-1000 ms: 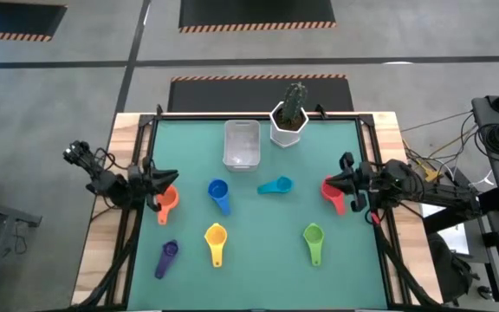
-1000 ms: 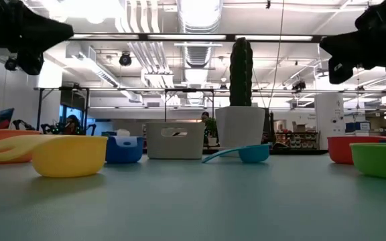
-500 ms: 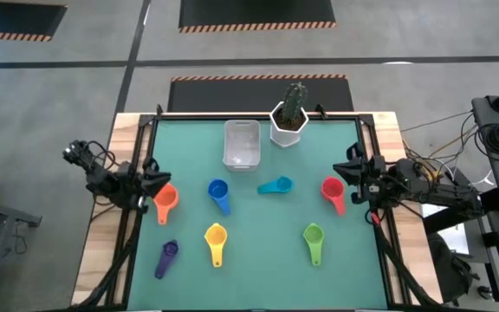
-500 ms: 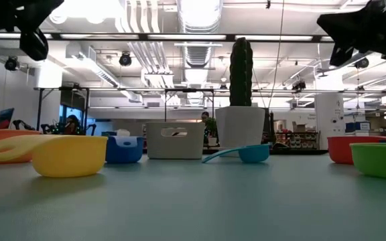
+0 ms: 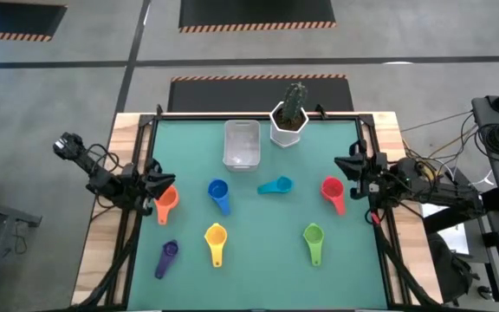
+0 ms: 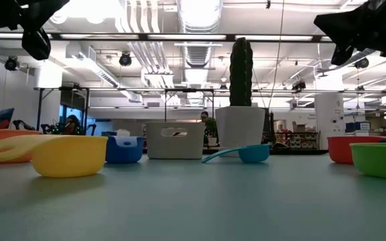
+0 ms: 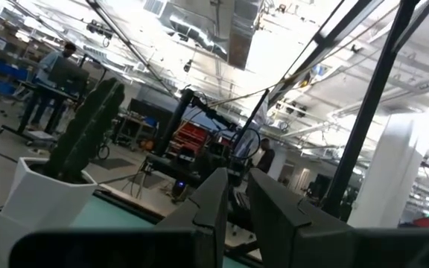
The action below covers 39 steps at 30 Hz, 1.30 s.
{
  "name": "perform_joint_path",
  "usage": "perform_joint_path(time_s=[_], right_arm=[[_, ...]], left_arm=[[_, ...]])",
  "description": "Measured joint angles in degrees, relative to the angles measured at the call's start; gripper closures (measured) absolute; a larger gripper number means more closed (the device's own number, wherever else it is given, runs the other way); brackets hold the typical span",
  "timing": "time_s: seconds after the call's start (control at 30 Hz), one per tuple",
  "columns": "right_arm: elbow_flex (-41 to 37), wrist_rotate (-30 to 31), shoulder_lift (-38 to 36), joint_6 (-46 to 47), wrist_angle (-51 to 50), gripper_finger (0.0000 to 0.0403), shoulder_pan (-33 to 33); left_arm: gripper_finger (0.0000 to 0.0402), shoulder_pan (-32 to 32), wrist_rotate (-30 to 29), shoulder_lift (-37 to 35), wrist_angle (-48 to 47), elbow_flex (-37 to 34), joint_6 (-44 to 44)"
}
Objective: Nest measuring cups in basket
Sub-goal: Stack the red measuring cup on top of the orange measuring cup
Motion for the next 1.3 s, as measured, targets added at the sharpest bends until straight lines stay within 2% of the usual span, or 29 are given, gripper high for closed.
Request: perform_joint_path(time_s=[0.37, 0.57, 0.7, 0.87, 1.0, 1.17, 1.23, 1.3], right_arm=[[13.0, -3.6, 12.0, 2.9, -25.3, 0.0385, 0.9], [18.5, -3.0, 15.9, 3.2, -34.6, 0.0385, 2.7], [20.2, -0.1, 16.2, 2.2, -37.5, 0.0385, 3.3], [20.3, 2.2, 15.9, 2.6, -40.3, 0.0385, 3.3], [20.2, 2.2, 15.8, 3.3, -41.7, 0.0385, 3.3], [20.2, 3.0, 15.7, -0.4, -39.9, 0.0385, 3.3], [20.2, 3.6, 15.7, -2.4, -37.1, 0.0385, 3.3], [20.2, 3.6, 15.7, -4.6, -33.6, 0.0385, 3.3]], left_arm=[[0.0363, 0.0, 0.0, 1.5, 1.6, 0.0, 0.2], [0.0363, 0.0, 0.0, 3.1, 2.0, 0.0, -1.2], [0.0363, 0.0, -0.1, 7.1, 6.7, 0.0, -1.4], [0.0364, 0.0, -0.1, 13.8, 9.7, 2.9, -0.7], [0.0364, 0.0, -0.1, 22.2, 7.7, 9.4, 1.5], [0.0364, 0.2, -0.6, 35.3, 7.6, 19.3, 5.6], [0.0364, 0.6, -3.8, 40.9, 6.9, 23.8, 6.6], [0.0364, 1.3, -9.7, 46.5, 5.1, 28.4, 7.7]])
